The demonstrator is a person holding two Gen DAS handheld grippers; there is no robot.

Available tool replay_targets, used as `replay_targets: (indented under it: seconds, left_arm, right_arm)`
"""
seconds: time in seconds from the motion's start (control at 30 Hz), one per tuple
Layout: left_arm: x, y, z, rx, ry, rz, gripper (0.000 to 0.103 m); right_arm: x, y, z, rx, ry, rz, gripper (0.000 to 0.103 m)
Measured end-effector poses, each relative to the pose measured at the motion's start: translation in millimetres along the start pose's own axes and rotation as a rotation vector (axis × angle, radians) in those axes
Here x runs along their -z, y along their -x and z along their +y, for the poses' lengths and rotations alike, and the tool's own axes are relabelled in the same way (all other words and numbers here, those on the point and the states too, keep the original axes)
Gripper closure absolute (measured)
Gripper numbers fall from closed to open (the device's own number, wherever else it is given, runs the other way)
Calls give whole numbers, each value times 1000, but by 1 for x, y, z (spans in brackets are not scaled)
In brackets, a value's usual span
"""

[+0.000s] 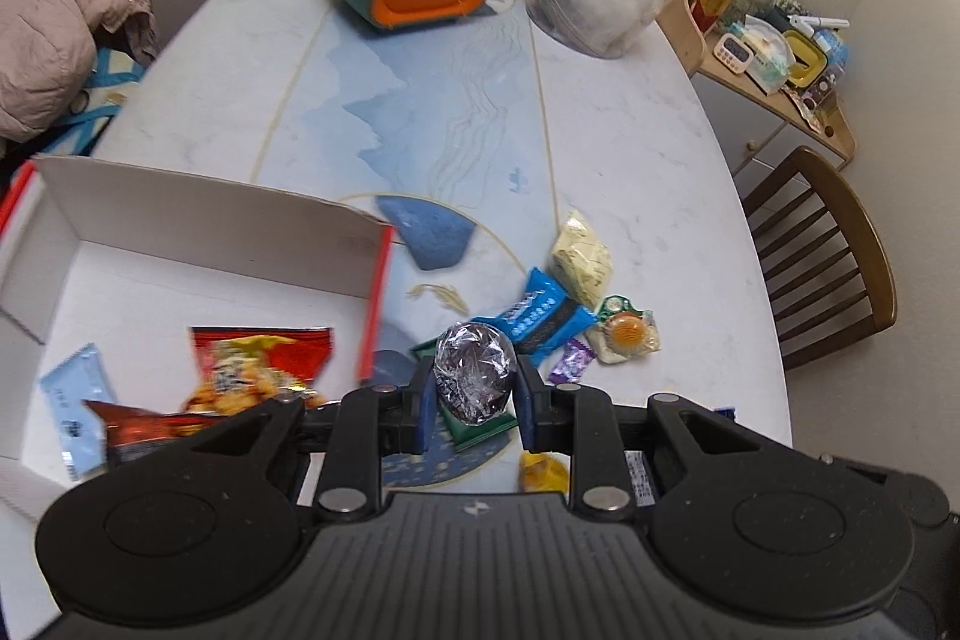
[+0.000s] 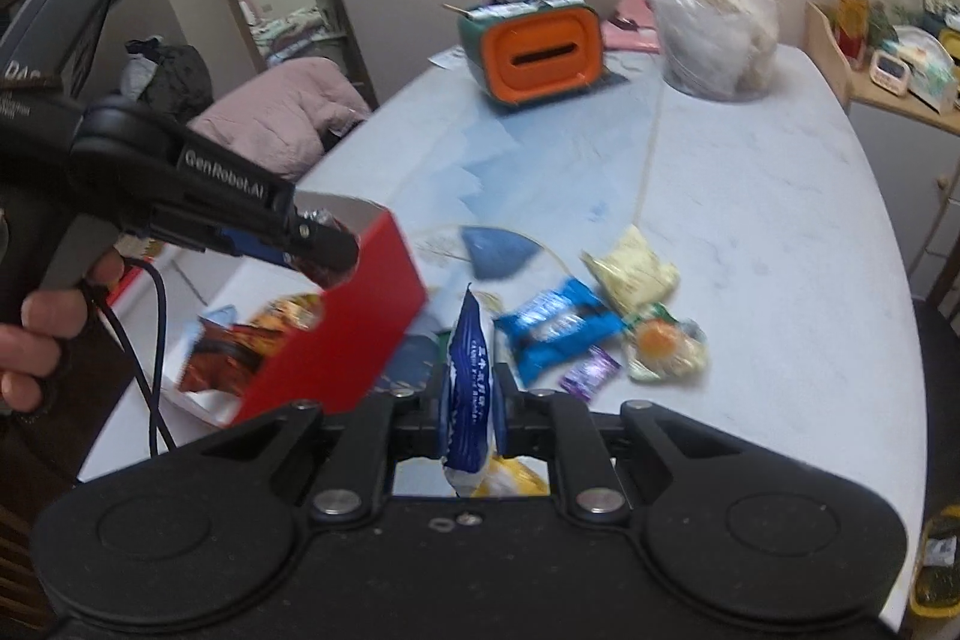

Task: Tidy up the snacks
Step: 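Carry the foil candy and stick packet over the red box with both grippers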

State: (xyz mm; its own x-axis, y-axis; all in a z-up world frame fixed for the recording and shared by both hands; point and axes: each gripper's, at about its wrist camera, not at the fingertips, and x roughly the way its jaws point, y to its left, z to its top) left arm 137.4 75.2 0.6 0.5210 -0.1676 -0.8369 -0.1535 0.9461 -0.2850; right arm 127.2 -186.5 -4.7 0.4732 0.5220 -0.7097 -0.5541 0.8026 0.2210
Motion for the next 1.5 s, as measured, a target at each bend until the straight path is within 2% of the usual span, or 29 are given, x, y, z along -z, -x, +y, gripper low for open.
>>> replay_targets:
  seconds: [0.33, 0.67, 1.03, 1.2, 1.3, 1.5]
  left_arm:
    - [4, 42, 60, -41, 27, -41, 78]
    - [5, 62, 139, -112, 62, -48, 78]
    - [4, 35, 205, -186, 83, 16, 78]
    - [4, 19, 216, -216, 66, 43, 78]
    - [3, 8, 219, -227, 57, 60, 78]
    - [4, -12, 220, -228, 41, 104, 78]
  right_arm:
    - [-24, -14, 69, -50, 74, -28, 91]
    - [-44, -59, 131, -78, 117, -22, 91]
    - [-43, -116, 166, -97, 121, 63, 91]
    - [-44, -134, 176, -122, 86, 69, 91]
    - [-47, -147, 181, -113, 80, 58, 91]
    - [-44, -172, 184, -99, 76, 94, 91]
